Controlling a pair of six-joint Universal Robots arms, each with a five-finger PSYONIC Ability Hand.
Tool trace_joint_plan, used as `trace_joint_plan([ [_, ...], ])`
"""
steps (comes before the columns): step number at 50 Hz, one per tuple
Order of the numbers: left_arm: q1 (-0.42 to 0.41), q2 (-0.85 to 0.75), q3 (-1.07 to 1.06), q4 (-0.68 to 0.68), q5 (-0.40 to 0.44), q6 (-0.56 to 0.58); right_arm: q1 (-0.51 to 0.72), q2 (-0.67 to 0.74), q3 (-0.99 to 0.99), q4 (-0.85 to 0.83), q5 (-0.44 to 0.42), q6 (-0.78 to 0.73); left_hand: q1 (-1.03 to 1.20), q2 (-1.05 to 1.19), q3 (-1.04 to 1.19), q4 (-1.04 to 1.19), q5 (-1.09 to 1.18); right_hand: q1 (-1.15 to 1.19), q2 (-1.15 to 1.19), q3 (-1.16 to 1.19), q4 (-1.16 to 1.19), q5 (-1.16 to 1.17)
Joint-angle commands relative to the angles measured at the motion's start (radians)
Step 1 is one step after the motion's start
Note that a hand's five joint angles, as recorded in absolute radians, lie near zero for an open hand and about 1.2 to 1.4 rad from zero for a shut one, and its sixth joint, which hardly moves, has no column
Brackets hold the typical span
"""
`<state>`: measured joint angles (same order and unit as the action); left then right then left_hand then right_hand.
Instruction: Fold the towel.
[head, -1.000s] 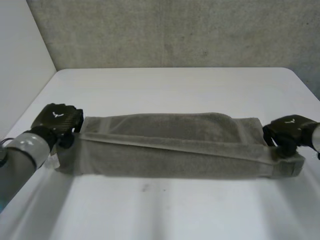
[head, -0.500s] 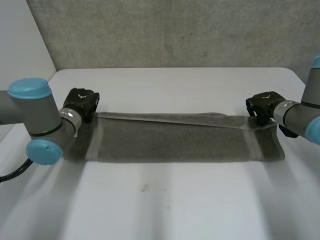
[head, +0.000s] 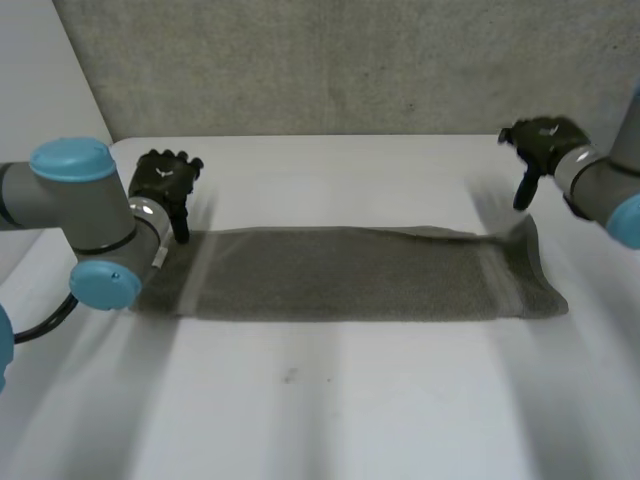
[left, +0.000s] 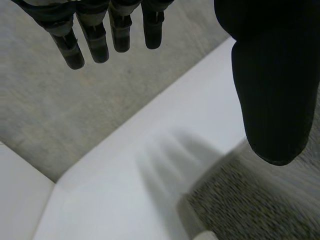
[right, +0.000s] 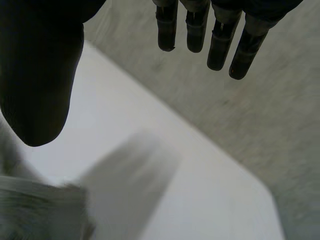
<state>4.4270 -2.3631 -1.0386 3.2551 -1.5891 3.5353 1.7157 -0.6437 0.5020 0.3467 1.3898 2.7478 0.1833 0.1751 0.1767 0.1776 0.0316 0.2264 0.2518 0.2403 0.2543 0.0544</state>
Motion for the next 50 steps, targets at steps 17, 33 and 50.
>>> trace_joint_plan([
  [17,-0.011,0.376,-0.486,0.081,-0.006,-0.05,-0.061,-0.524,0.932,-0.255,-0.104,-0.102,-0.005,0.003,0.002,0.001,-0.028,0.181,0.156,0.168,0.154,0.179],
  [33,-0.008,0.424,-0.638,0.187,-0.003,-0.101,-0.096,-0.468,1.236,-0.545,-0.1,-0.191,-0.005,0.003,0.002,0.001,-0.028,0.331,0.306,0.317,0.303,0.329],
  [50,0.003,0.436,-0.643,0.201,-0.003,-0.101,-0.145,-0.386,1.17,-0.56,-0.097,-0.218,-0.005,0.003,0.002,0.001,-0.028,1.17,1.144,1.156,1.142,1.167],
])
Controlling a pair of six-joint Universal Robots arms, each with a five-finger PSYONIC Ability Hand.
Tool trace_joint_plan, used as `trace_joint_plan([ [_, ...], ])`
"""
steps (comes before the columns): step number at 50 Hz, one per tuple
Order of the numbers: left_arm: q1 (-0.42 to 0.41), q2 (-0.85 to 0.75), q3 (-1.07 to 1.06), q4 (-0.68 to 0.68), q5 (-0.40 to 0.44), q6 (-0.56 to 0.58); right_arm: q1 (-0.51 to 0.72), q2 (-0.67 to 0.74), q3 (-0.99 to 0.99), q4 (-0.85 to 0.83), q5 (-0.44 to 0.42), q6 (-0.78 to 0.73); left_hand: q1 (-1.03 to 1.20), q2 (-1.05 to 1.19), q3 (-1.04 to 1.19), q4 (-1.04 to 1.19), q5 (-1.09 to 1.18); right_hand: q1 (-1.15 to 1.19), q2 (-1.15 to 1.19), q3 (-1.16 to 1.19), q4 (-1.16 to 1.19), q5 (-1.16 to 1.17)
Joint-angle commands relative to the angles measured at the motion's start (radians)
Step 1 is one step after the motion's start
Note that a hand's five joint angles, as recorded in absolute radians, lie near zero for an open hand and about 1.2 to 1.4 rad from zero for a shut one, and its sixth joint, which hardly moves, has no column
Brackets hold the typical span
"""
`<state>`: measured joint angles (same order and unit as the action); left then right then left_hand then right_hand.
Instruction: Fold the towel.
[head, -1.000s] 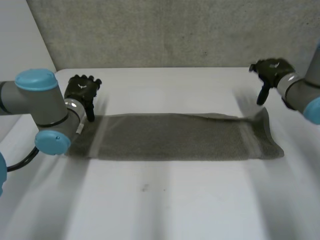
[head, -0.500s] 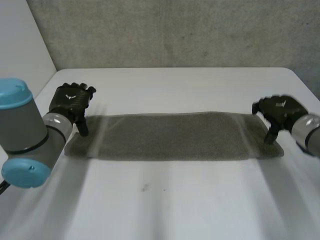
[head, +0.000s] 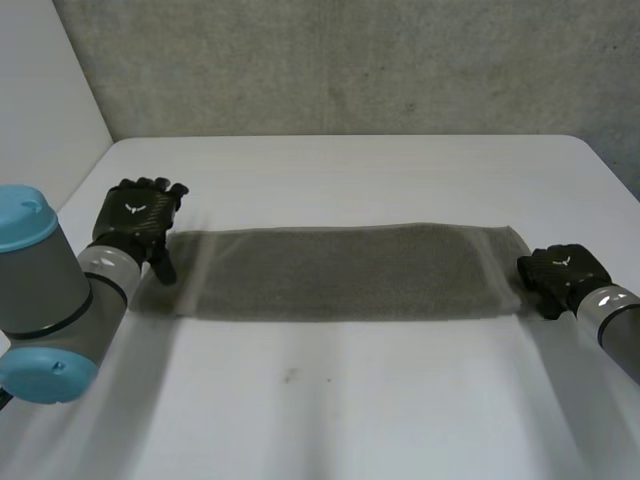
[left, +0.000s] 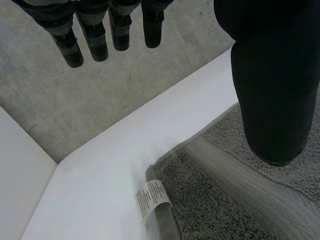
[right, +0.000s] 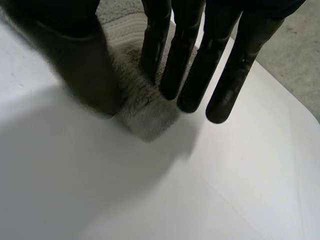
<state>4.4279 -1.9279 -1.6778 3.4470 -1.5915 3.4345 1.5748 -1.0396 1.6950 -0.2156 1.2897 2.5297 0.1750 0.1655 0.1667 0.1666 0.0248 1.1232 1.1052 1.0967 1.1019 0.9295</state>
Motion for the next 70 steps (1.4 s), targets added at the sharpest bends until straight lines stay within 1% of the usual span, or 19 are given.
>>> trace_joint_plan([
  [1,0.002,0.001,-0.003,0.011,-0.001,0.0,-0.007,0.009,-0.026,0.004,0.006,0.001,0.003,0.013,0.012,0.012,-0.021,0.273,0.291,0.3,0.294,0.292],
  [11,0.001,0.003,-0.005,0.011,-0.001,0.0,-0.144,0.019,-0.061,0.016,0.01,-0.037,0.0,0.01,0.009,0.009,-0.024,0.273,0.291,0.3,0.294,0.292],
  [17,0.004,0.003,-0.005,0.009,-0.001,0.0,-0.324,0.006,-0.132,0.065,0.014,-0.192,0.0,0.01,0.009,0.009,-0.024,0.273,0.291,0.3,0.294,0.292],
  [22,0.005,0.02,-0.008,0.011,-0.001,0.0,-0.312,-0.007,-0.23,0.162,0.022,-0.197,0.0,0.01,0.009,0.009,-0.024,0.273,0.291,0.3,0.294,0.292],
  [27,0.005,0.032,-0.008,0.011,-0.002,-0.001,-0.142,-0.069,-0.322,0.206,0.031,-0.052,0.0,0.01,0.009,0.009,-0.024,0.273,0.291,0.3,0.294,0.292],
  [29,0.005,0.033,-0.008,0.009,-0.002,-0.001,0.023,-0.071,-0.385,0.206,0.042,0.023,0.0,0.01,0.009,0.009,-0.024,0.273,0.291,0.3,0.294,0.292],
  [30,0.004,0.035,-0.01,0.009,-0.004,-0.003,0.024,-0.071,-0.385,0.206,0.042,0.023,0.0,0.01,0.009,0.009,-0.024,0.273,0.291,0.3,0.294,0.292],
  [35,0.002,0.043,-0.013,0.009,-0.004,-0.006,0.306,-0.025,-0.468,0.205,0.088,0.057,0.0,0.01,0.009,0.009,-0.024,0.273,0.291,0.3,0.294,0.292],
  [37,0.002,0.044,-0.016,0.011,-0.004,-0.006,0.497,0.039,-0.517,0.205,0.109,0.061,0.0,0.01,0.009,0.009,-0.024,0.273,0.291,0.3,0.294,0.292],
  [38,0.002,0.046,-0.019,0.011,-0.004,-0.006,0.498,0.039,-0.517,0.205,0.109,0.061,0.0,0.01,0.009,0.009,-0.024,0.273,0.291,0.3,0.294,0.292],
  [40,-0.001,0.044,-0.022,0.011,-0.004,-0.006,0.643,0.12,-0.563,0.2,0.111,0.063,0.0,0.01,0.009,0.009,-0.024,0.273,0.291,0.3,0.294,0.292],
  [48,-0.009,0.044,-0.023,0.011,-0.004,-0.006,0.83,0.355,-0.676,0.232,0.122,0.043,0.0,0.01,0.009,0.009,-0.024,0.273,0.291,0.3,0.294,0.292],
  [50,-0.01,0.044,-0.025,0.011,-0.004,-0.006,0.838,0.363,-0.687,0.249,0.132,0.043,0.0,0.01,0.009,0.009,-0.024,0.273,0.291,0.3,0.294,0.292],
  [51,-0.01,0.044,-0.025,0.011,-0.004,-0.006,0.838,0.354,-0.687,0.257,0.154,0.053,0.0,0.01,0.009,0.009,-0.024,-0.139,-0.121,-0.112,-0.117,-0.119],
  [52,-0.01,0.044,-0.026,0.011,-0.004,-0.006,0.838,0.354,-0.687,0.257,0.154,0.054,0.0,0.01,0.009,0.009,-0.024,-0.143,-0.125,-0.116,-0.121,-0.124],
  [53,-0.01,0.044,-0.026,0.011,-0.004,-0.006,0.831,0.33,-0.669,0.256,0.172,0.06,0.0,0.01,0.009,0.009,-0.024,-0.89,-0.872,-0.863,-0.868,-0.871],
  [60,-0.01,0.044,-0.031,0.012,-0.004,-0.006,0.719,0.099,-0.502,0.205,0.195,0.205,0.0,0.01,0.009,0.009,-0.024,-0.949,-0.931,-0.922,-0.927,-0.93],
  [63,-0.009,0.044,-0.029,0.023,-0.004,-0.006,0.584,-0.035,-0.327,0.183,0.16,0.268,0.0,0.01,0.009,0.009,-0.024,-0.949,-0.931,-0.922,-0.927,-0.93],
  [70,-0.015,0.044,-0.033,0.034,-0.004,-0.006,0.386,-0.074,-0.074,0.158,0.08,0.216,0.0,0.01,0.009,0.009,-0.024,-0.899,-0.881,-0.872,-0.877,-0.879],
])
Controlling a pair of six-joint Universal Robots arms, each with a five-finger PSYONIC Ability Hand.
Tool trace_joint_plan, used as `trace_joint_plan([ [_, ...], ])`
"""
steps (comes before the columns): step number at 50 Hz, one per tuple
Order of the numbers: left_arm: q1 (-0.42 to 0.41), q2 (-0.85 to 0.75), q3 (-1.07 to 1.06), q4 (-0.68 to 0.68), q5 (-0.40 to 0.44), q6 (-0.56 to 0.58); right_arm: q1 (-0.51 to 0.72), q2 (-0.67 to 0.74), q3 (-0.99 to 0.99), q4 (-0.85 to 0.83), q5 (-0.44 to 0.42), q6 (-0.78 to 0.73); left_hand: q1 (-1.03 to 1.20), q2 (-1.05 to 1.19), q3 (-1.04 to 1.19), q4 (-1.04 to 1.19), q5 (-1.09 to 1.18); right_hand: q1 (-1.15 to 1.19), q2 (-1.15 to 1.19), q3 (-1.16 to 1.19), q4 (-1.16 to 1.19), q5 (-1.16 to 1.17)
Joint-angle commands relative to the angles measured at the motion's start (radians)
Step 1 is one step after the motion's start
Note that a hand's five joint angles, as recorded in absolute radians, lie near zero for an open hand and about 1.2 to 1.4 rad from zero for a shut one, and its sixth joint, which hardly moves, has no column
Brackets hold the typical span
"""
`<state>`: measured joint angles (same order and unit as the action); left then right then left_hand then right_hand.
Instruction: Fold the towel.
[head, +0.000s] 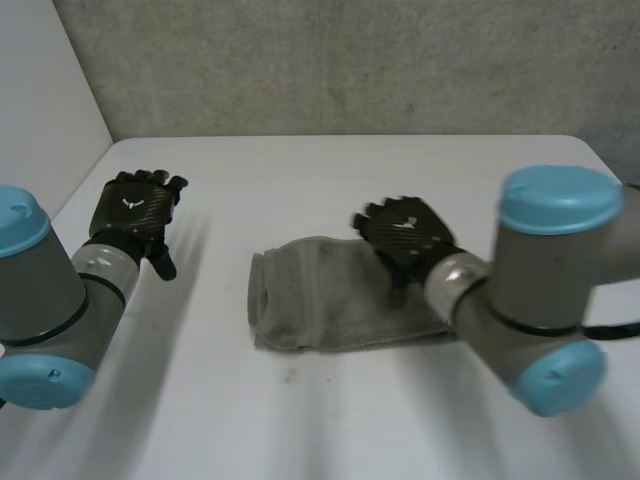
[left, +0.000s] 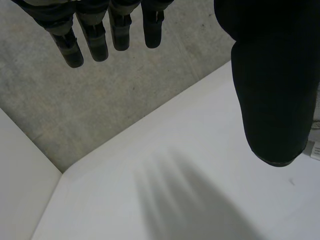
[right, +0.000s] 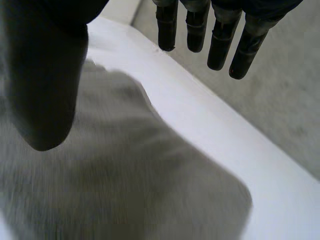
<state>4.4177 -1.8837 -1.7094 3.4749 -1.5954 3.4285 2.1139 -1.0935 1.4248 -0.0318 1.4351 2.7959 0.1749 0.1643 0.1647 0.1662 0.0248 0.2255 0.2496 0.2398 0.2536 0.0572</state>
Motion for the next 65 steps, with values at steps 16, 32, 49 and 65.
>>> trace_joint_plan([
  [16,-0.017,0.002,-0.004,0.006,-0.001,0.0,-0.256,-0.017,0.287,-0.192,-0.062,-0.223,0.0,0.011,0.011,0.009,-0.024,1.171,1.147,1.156,1.143,1.165],
  [32,-0.041,0.075,0.073,-0.01,-0.014,-0.057,0.283,0.225,-0.246,-0.019,-0.129,-0.341,0.009,0.02,0.019,0.018,-0.015,1.171,1.147,1.156,1.143,1.165],
  [49,-0.19,-0.063,0.252,-0.224,-0.015,-0.33,0.086,0.061,-0.178,0.045,-0.005,0.324,0.053,0.064,0.064,0.062,0.029,-0.051,-0.075,-0.065,-0.079,-0.057],
  [65,-0.336,-0.384,0.356,-0.292,-0.133,-0.388,0.018,0.279,-0.268,0.227,-0.041,0.217,0.065,0.076,0.075,0.074,0.041,-0.051,-0.075,-0.065,-0.079,-0.057],
])
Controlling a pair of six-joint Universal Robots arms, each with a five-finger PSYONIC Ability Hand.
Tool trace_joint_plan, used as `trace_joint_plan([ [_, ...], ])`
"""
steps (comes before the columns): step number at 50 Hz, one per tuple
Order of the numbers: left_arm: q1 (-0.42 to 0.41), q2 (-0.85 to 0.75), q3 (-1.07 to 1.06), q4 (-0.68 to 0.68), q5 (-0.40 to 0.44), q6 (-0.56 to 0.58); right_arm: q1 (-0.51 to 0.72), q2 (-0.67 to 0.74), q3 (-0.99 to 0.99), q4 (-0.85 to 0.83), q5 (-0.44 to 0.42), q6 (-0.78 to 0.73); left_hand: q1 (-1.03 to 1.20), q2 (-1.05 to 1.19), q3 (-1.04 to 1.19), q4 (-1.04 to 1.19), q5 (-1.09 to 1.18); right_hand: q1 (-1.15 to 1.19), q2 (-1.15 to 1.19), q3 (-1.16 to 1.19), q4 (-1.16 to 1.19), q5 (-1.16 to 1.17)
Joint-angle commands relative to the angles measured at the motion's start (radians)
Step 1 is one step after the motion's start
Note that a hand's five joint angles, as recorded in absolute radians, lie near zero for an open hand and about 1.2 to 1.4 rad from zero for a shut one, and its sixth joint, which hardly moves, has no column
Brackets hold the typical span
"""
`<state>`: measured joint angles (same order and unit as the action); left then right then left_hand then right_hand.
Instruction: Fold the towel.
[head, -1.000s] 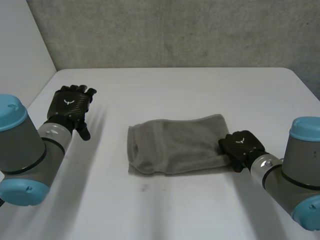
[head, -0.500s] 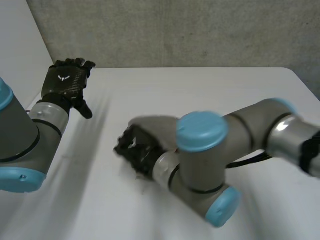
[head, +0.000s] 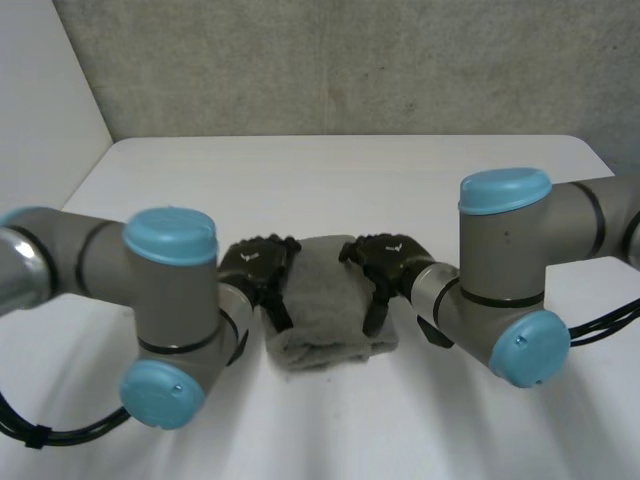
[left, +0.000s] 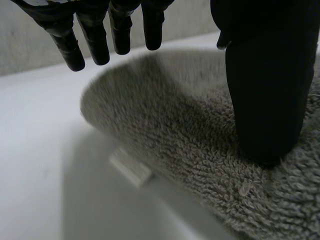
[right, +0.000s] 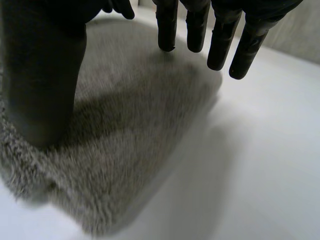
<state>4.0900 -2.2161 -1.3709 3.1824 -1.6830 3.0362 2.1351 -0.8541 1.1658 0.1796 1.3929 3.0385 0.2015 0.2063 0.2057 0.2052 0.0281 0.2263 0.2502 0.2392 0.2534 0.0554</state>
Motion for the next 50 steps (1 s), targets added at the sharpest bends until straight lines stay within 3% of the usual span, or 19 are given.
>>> trace_joint_plan([
  [1,-0.008,-0.051,0.015,0.001,-0.047,0.004,-0.006,0.037,-0.006,0.012,-0.006,-0.026,0.038,0.034,0.034,0.035,0.037,-0.052,-0.076,-0.065,-0.079,-0.055],
  [8,-0.005,0.003,0.019,-0.012,-0.049,0.012,-0.009,0.015,-0.018,0.009,-0.02,-0.026,0.03,0.025,0.025,0.026,0.028,-0.052,-0.076,-0.065,-0.079,-0.055],
  [16,0.004,0.227,0.064,-0.093,-0.052,0.044,-0.015,-0.241,0.0,-0.058,0.008,-0.023,0.0,-0.005,-0.004,-0.003,-0.001,-0.052,-0.076,-0.065,-0.079,-0.055],
  [19,0.023,0.34,0.092,-0.107,-0.052,0.05,-0.044,-0.355,0.011,-0.101,0.07,-0.018,-0.011,-0.016,-0.016,-0.015,-0.013,-0.052,-0.076,-0.065,-0.079,-0.055],
  [21,0.061,0.45,0.114,-0.113,-0.052,0.067,-0.067,-0.445,0.006,-0.097,0.174,-0.03,-0.011,-0.016,-0.016,-0.015,-0.013,-0.052,-0.076,-0.065,-0.079,-0.055],
  [24,0.093,0.501,0.119,-0.121,-0.053,0.084,-0.083,-0.476,0.003,-0.085,0.23,-0.041,-0.009,-0.013,-0.013,-0.012,-0.01,-0.052,-0.076,-0.065,-0.079,-0.055],
  [26,0.169,0.582,0.122,-0.137,-0.058,0.117,-0.119,-0.517,0.002,-0.051,0.306,-0.078,0.0,-0.005,-0.004,-0.003,-0.001,-0.052,-0.076,-0.065,-0.079,-0.055],
  [37,0.196,0.627,0.107,-0.237,-0.069,0.124,-0.165,-0.525,0.003,0.046,0.316,-0.129,0.0,-0.005,-0.004,-0.003,-0.001,-0.052,-0.076,-0.065,-0.079,-0.055],
  [50,0.174,0.605,0.069,-0.242,-0.067,0.118,-0.164,-0.525,0.006,0.046,0.311,-0.129,-0.011,-0.016,-0.016,-0.015,-0.013,-0.052,-0.076,-0.065,-0.079,-0.055],
])
